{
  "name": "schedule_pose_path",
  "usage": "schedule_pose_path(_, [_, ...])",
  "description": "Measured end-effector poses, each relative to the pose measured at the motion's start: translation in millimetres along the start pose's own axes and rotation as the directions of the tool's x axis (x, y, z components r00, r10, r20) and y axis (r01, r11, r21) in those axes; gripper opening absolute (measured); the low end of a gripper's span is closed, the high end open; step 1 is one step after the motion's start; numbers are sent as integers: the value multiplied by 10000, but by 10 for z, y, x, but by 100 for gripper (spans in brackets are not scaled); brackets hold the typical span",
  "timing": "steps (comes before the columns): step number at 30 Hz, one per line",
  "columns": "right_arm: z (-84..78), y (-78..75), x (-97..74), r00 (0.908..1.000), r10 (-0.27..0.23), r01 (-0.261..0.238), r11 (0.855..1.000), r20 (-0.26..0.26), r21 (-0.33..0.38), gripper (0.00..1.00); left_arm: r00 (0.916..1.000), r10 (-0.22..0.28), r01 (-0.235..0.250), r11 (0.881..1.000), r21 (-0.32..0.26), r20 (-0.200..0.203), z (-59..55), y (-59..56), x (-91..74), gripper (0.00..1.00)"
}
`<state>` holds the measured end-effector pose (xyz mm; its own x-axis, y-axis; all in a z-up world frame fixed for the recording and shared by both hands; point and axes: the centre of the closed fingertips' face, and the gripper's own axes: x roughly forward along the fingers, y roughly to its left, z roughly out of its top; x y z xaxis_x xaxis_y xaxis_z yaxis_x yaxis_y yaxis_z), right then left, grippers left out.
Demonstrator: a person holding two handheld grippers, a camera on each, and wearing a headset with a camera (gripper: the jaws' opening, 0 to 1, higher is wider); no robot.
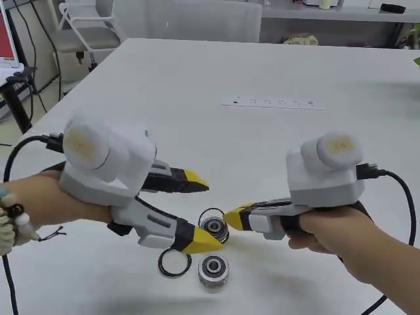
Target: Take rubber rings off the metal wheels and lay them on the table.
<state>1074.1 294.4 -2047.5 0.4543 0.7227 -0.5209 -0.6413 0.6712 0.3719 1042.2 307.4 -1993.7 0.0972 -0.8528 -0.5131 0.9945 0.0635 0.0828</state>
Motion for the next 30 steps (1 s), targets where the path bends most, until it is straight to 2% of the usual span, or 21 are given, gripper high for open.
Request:
schedule_pose_path(4, [37,27,-4,9999,78,-78,10000,113,-13,0,9997,170,-174,9996,223,187,96,-21,-205,62])
schedule_pose_path(11, [95,102,-7,9993,251,-249,9997,293,-43,0,9973,659,-668,9974,282,315,104,-32,-522,70])
schedule_pose_path(17, [133,154,-7,9984,405,-403,9992,399,-55,0,9914,1256,-1261,9919,115,374,51,-27,-767,76])
schedule_pose_path(20, [143,193,-4,9979,507,-505,9987,412,-52,0,9854,1637,-1637,9865,-52,466,12,-31,-884,80])
schedule_pose_path(23, [150,233,2,9972,616,-616,9981,415,-25,0,9823,1825,-1816,9831,-232,432,-47,-53,-959,80])
schedule_pose_path(26, [153,305,29,9959,826,-826,9966,378,-16,0,9752,2179,-2157,9750,-534,383,-146,-73,-1043,80])
schedule_pose_path(30, [127,393,70,9944,1037,-1036,9946,226,-51,0,9715,2351,-2316,9689,-875,317,-256,-123,-1096,81])
